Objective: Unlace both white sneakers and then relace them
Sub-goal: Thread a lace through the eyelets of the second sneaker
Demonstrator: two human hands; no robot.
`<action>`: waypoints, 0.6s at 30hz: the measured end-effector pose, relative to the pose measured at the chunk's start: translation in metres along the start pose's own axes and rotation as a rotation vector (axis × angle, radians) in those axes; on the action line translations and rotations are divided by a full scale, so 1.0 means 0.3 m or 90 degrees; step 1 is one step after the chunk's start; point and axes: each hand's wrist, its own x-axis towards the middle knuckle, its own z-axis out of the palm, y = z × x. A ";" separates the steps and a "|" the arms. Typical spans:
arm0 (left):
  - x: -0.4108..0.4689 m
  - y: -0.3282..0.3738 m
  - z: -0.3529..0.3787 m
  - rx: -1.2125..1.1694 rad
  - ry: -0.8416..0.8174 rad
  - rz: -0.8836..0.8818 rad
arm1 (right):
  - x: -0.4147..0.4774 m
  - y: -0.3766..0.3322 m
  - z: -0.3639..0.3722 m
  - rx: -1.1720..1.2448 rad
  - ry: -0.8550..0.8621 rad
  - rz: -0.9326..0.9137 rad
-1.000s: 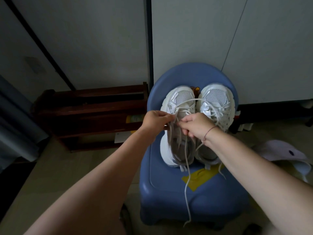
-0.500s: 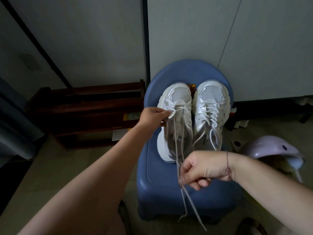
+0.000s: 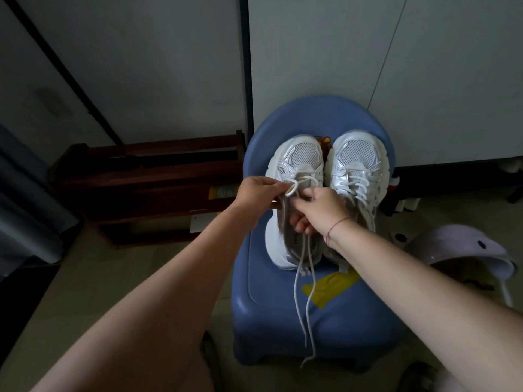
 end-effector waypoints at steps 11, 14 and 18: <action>0.013 -0.003 0.000 0.008 -0.003 -0.001 | -0.099 -0.003 -0.057 -0.029 -0.213 0.118; 0.015 -0.005 0.003 0.019 -0.004 -0.003 | -0.158 0.011 -0.070 -0.063 -0.336 0.139; 0.011 -0.005 0.006 0.020 0.004 0.000 | -0.184 0.015 -0.099 -0.081 -0.436 0.153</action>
